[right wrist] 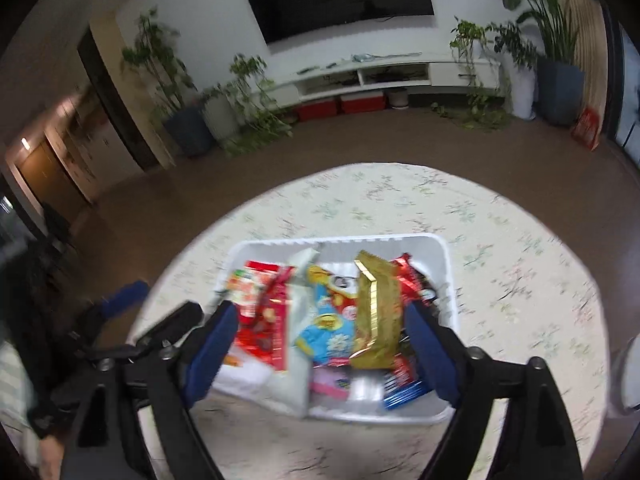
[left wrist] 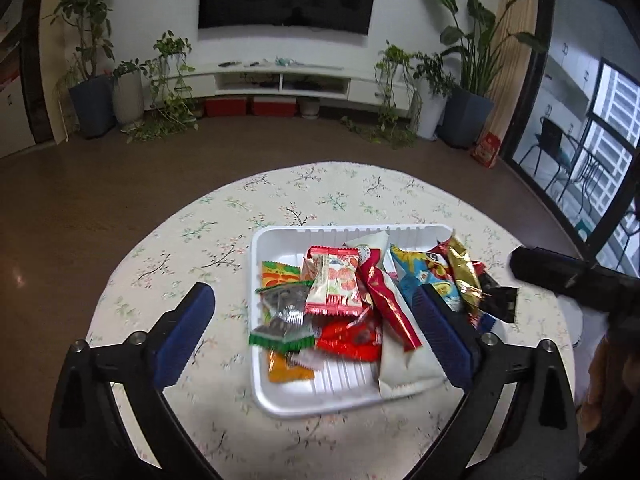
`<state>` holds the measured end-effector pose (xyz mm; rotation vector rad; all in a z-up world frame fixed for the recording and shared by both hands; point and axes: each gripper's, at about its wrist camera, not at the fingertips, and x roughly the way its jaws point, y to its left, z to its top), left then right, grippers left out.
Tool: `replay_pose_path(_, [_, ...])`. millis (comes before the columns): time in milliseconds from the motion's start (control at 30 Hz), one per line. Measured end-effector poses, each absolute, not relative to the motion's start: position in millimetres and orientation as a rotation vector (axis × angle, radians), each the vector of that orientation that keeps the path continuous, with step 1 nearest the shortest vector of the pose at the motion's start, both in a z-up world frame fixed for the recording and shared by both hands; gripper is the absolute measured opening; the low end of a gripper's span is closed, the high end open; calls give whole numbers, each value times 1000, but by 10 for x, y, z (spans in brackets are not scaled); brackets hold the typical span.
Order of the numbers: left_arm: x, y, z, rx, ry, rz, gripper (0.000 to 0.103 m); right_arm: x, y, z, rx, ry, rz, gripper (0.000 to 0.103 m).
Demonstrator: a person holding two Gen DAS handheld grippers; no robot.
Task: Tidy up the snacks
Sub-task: 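Open both tools over the tray and lift them away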
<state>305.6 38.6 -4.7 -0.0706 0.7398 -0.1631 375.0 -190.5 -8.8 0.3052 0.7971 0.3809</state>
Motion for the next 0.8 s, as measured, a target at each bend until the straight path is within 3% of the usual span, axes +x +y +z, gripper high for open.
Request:
replay_pose_path(33, [2943, 403, -4, -77, 730, -165, 103, 3702, -1961, -64, 354, 793, 395, 101])
replay_pose_path(300, [1827, 511, 234, -125, 616, -196, 103, 3019, -2200, 43, 515, 720, 421, 103])
replay_pose_path(800, [110, 262, -45, 100, 593, 66, 103, 1426, -1812, -144, 255, 623, 255, 103])
